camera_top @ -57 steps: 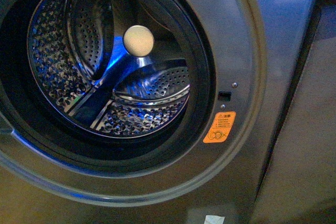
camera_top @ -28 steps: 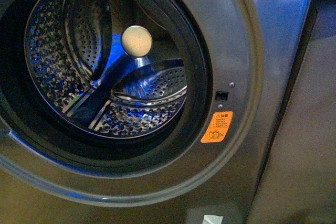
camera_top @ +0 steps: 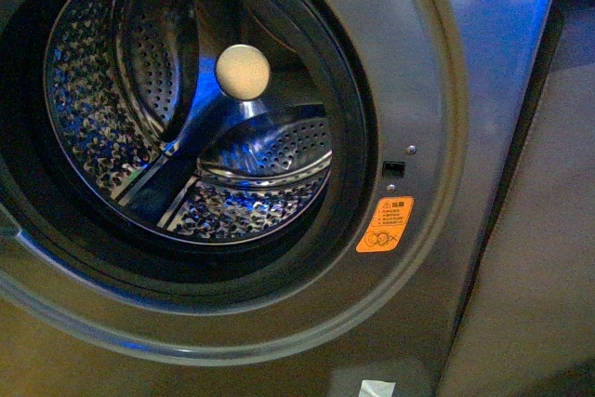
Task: Collect clothes from washing machine
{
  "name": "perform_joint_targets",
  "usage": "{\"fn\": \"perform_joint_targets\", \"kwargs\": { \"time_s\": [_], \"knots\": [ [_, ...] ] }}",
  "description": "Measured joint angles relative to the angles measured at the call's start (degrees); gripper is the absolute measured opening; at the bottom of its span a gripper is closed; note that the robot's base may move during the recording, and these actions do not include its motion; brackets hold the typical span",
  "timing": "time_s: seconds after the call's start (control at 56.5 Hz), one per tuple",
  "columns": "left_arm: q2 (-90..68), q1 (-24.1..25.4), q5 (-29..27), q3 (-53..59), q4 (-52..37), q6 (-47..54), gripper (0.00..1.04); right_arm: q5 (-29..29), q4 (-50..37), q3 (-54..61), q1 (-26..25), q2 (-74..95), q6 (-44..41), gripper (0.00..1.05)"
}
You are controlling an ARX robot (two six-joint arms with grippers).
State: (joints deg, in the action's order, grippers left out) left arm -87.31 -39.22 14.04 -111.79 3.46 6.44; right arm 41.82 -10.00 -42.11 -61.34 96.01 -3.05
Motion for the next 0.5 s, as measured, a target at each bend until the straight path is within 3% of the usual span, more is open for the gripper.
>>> {"fn": "perform_joint_targets", "kwargs": {
  "time_s": [0.142,0.318,0.495],
  "knots": [
    [0.0,-0.02,0.02,-0.02,0.0,0.0,0.98,1.27,-1.03,-0.15,0.04,-1.92,1.75,0.99],
    [0.0,-0.02,0.0,-0.02,0.0,0.0,0.98,5.88,-6.8,-0.15,1.03,-12.85,7.04,0.97],
    [0.0,-0.02,0.0,-0.04,0.0,0.0,0.98,1.99,-17.46,-0.17,9.27,-28.3,16.68,0.97]
  ]
}}
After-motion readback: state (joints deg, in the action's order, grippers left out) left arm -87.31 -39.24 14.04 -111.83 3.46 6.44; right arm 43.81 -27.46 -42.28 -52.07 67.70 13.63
